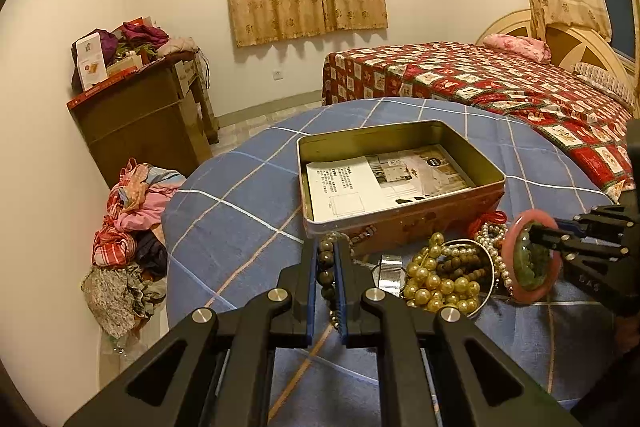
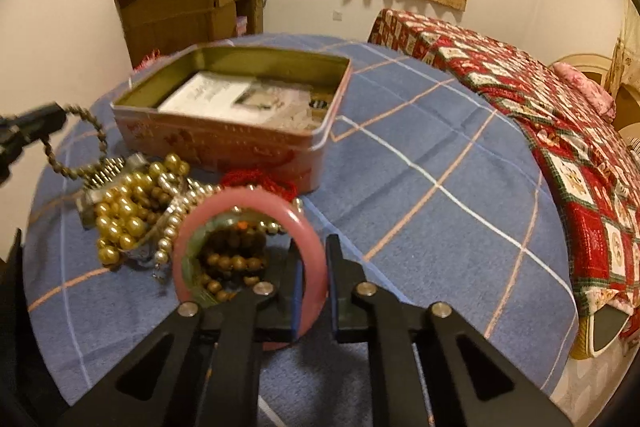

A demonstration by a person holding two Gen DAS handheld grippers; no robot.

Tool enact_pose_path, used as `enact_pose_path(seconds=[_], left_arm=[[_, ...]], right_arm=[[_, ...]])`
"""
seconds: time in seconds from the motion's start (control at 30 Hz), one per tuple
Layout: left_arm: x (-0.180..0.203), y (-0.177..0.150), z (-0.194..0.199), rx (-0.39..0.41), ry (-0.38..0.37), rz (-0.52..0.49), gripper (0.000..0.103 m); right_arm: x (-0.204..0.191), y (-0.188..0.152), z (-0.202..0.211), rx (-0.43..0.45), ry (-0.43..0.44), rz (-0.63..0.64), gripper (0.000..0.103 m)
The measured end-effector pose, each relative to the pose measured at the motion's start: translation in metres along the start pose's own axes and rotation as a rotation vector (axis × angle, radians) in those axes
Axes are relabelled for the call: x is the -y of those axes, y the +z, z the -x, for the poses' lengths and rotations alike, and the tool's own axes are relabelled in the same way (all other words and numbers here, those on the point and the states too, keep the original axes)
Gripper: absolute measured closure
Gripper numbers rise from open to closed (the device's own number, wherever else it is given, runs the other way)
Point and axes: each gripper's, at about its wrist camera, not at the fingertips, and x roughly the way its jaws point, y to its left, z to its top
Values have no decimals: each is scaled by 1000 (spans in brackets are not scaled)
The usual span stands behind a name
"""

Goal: Organize jewelry
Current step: 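Lift the dark bead bracelet with the left tool while the right tool grasps the pink bangle, then carry both items into the metal tin and open both tools to release them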

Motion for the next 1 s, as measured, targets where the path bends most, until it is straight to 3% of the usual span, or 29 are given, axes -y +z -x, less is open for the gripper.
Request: enact_pose_path(seconds=[0.33, 0.57, 1.0], left_arm=[[-3, 5, 7, 25, 7, 7, 96], [-6, 22, 8, 60, 39, -17, 96], [-6, 72, -30, 87, 63, -53, 96]], right_arm=[[-3, 16, 28, 106, -32, 17, 92], [0, 31, 40, 129, -39, 17, 92], [8, 80, 17, 132, -117, 44, 92]])
